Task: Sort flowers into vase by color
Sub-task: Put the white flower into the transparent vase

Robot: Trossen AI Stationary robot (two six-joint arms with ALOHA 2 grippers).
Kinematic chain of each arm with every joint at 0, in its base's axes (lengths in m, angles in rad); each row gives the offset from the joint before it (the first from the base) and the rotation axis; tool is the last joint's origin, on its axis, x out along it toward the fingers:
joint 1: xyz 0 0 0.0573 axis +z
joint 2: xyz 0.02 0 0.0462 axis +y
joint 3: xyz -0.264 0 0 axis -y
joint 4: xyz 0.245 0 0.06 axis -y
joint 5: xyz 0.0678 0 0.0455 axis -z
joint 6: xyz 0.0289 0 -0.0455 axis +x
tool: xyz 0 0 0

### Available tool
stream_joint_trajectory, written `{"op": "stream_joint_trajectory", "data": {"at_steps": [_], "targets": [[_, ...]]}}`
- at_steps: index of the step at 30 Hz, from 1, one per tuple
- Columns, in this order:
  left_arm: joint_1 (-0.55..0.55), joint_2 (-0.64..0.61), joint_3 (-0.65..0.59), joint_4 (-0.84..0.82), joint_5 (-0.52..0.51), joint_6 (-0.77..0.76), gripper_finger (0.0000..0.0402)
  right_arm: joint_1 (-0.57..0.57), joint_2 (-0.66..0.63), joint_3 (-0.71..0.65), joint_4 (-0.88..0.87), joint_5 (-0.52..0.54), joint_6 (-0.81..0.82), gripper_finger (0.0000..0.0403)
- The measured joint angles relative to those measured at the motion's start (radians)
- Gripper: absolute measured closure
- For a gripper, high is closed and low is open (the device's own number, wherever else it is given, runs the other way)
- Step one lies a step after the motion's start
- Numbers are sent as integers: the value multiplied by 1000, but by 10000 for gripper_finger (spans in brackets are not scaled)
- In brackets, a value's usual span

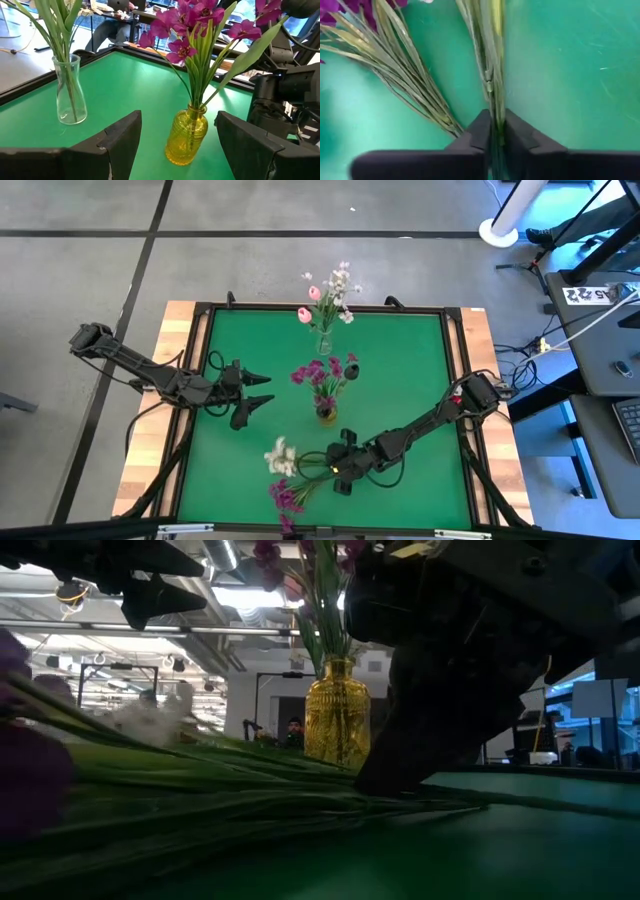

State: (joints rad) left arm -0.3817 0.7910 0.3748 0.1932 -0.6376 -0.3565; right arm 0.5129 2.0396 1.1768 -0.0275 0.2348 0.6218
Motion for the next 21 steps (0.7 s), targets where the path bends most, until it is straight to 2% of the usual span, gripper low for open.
{"op": "stream_joint_trajectory", "data": {"at_steps": [3,8,14,21], "targets": [[0,0,0,0,0,0,148,1,-5,-1,4,-2,-18,390],[0,0,0,-2,0,0,148,4,-19,-2,18,-19,-24,371],[0,0,0,-13,0,-3,148,5,-69,-1,18,-10,-52,392],[0,0,0,-27,-1,-8,148,5,-150,-1,12,27,-94,384]]}}
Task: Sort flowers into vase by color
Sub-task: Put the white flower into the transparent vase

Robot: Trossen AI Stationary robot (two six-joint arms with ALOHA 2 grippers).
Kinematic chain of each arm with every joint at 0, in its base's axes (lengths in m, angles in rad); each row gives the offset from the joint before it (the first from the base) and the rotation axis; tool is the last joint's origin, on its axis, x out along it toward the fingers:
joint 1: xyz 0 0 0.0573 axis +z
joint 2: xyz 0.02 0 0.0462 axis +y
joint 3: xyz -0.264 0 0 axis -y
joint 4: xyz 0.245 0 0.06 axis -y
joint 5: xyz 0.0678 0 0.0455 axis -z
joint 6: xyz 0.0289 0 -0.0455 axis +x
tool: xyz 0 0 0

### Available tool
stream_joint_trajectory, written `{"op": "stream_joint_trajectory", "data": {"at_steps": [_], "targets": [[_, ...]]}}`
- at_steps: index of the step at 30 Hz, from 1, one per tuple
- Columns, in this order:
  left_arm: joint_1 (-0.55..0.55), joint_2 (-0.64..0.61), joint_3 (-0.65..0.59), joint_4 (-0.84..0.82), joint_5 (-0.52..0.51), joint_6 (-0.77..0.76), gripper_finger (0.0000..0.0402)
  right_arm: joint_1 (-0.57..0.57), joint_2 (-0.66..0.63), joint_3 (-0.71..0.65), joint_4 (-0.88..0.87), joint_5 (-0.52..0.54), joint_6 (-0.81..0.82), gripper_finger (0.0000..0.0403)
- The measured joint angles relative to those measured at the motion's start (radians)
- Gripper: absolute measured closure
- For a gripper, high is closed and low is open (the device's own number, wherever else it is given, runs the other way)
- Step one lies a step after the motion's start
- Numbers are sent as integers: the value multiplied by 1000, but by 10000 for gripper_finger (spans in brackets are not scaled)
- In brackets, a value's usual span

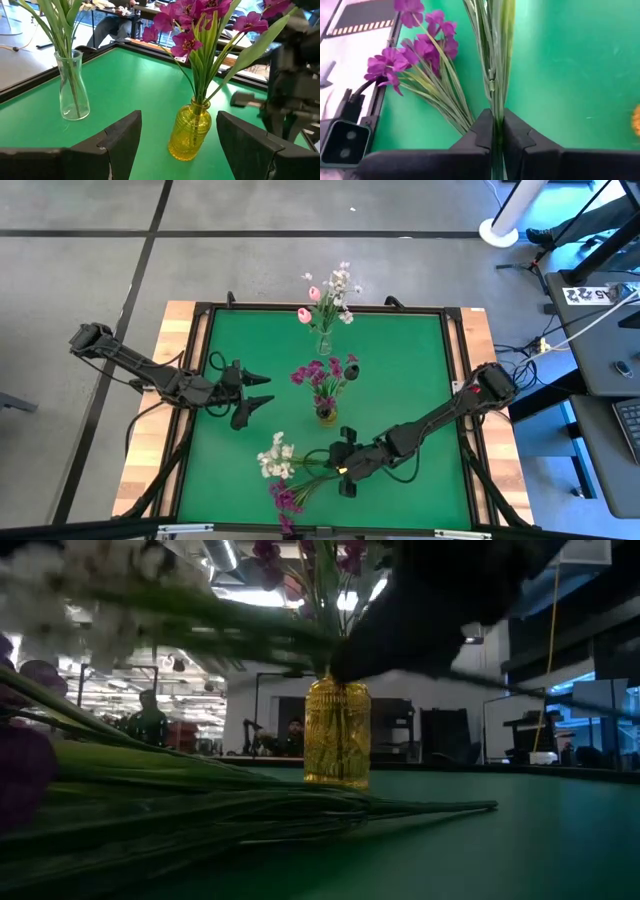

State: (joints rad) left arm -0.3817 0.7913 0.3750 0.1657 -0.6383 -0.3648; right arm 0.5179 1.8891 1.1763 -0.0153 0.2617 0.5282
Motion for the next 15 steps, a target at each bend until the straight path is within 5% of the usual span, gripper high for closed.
{"op": "stream_joint_trajectory", "data": {"at_steps": [15], "targets": [[-1,-107,72,8,-10,87,148,89,-283,0,-142,187,-130,392]]}}
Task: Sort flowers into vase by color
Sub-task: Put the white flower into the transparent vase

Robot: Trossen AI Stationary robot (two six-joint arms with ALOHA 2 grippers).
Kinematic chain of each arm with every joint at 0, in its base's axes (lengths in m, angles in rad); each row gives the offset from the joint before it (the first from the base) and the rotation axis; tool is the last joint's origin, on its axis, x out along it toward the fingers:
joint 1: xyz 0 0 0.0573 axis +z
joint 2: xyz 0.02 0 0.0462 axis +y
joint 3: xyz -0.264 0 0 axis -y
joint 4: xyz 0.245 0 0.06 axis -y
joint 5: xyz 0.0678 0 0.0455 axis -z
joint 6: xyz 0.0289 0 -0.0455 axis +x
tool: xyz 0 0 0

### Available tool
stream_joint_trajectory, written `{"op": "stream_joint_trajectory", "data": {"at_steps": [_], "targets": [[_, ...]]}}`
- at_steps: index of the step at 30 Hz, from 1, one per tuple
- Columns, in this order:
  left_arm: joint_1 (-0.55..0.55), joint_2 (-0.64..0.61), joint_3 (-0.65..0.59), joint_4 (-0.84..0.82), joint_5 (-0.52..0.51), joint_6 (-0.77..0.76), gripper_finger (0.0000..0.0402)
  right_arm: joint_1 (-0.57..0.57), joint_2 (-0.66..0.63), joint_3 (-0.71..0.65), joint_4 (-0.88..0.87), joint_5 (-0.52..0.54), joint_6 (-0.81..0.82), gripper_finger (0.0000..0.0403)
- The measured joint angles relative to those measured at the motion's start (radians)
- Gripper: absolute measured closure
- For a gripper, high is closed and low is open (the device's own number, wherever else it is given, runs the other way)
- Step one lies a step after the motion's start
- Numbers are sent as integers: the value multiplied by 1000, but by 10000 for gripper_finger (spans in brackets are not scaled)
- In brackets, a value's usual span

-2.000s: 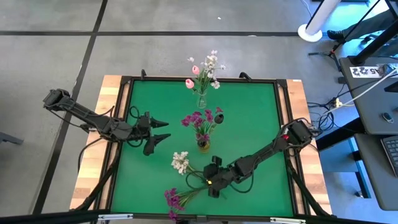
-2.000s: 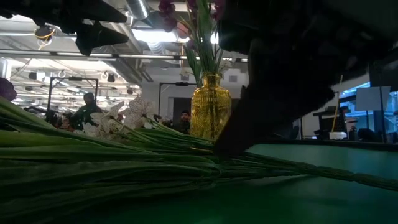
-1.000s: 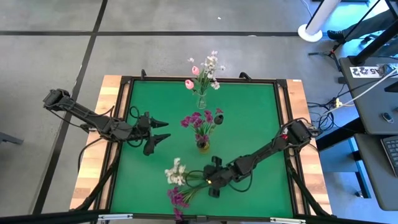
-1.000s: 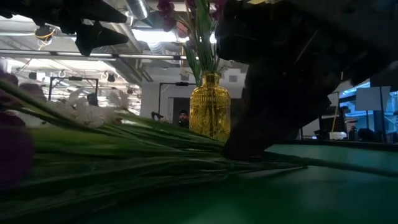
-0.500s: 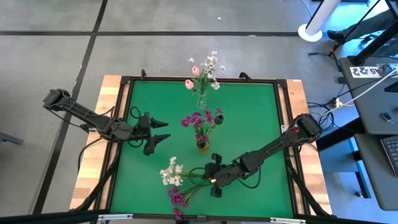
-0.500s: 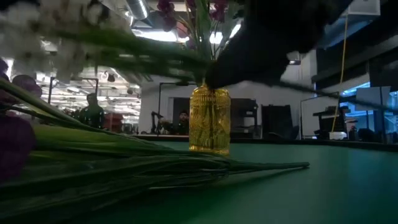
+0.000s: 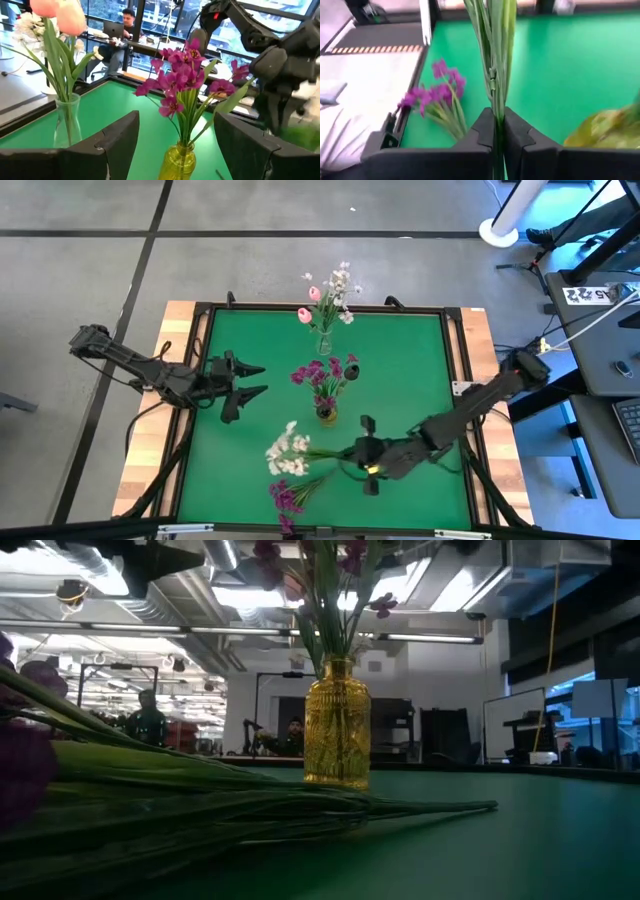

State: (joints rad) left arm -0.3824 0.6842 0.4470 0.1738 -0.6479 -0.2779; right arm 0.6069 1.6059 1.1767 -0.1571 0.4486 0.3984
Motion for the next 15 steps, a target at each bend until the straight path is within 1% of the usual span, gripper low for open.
{"op": "stream_joint_trajectory", "data": {"at_steps": [4,6,8,11,13,15], "targets": [[0,0,1,-7,1,0,148,36,-82,0,66,107,-122,391],[0,0,1,-11,1,0,148,46,-111,1,126,173,-198,390],[0,2,1,-13,1,0,148,51,-133,1,178,241,-293,390],[0,3,1,-16,3,0,148,39,-145,1,307,326,-460,392],[0,3,1,-16,3,0,148,15,-145,0,410,336,-571,392],[0,3,1,-17,3,0,148,-16,-145,0,496,312,-665,392]]}}
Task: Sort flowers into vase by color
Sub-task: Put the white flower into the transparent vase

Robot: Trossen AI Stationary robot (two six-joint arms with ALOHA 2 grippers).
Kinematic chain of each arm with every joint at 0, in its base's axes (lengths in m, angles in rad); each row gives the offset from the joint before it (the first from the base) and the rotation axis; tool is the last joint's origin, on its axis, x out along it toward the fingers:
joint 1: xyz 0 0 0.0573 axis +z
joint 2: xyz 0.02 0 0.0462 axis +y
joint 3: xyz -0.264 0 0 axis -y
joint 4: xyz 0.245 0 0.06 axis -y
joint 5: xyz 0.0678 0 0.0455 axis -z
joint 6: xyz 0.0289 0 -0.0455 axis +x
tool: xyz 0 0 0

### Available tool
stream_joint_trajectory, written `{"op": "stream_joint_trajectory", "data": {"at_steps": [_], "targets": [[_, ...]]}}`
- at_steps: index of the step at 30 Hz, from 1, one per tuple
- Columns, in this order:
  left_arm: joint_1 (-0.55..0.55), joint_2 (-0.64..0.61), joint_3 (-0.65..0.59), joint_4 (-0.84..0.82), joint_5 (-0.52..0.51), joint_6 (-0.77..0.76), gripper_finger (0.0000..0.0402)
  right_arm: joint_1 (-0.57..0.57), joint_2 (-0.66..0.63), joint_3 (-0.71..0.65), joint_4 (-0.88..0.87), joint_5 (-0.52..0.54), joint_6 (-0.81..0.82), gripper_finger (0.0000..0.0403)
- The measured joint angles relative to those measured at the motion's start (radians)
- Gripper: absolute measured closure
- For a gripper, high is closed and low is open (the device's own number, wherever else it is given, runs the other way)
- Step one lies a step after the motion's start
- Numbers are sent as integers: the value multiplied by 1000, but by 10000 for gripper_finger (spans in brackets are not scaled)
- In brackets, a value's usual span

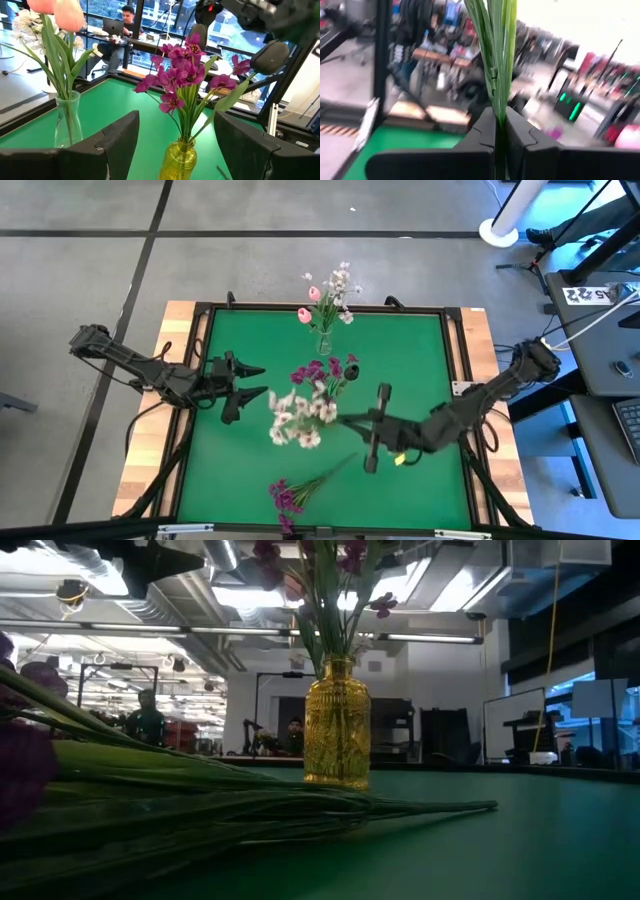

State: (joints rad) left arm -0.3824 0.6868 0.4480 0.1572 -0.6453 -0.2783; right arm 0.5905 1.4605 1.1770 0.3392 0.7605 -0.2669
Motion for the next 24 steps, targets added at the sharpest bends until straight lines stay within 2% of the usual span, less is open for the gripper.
{"op": "stream_joint_trajectory", "data": {"at_steps": [4,8,15,19,24], "targets": [[0,0,0,-5,0,0,148,-84,-29,0,99,-95,-110,392],[0,0,0,-12,0,-1,148,-198,-84,0,98,-210,-114,392],[0,0,0,-12,0,15,148,-455,-188,0,35,-473,-75,392],[1,0,0,-11,-20,66,148,-651,-217,0,-24,-655,-10,392],[1,0,0,-3,-143,149,148,-903,-202,0,-12,-935,110,392]]}}
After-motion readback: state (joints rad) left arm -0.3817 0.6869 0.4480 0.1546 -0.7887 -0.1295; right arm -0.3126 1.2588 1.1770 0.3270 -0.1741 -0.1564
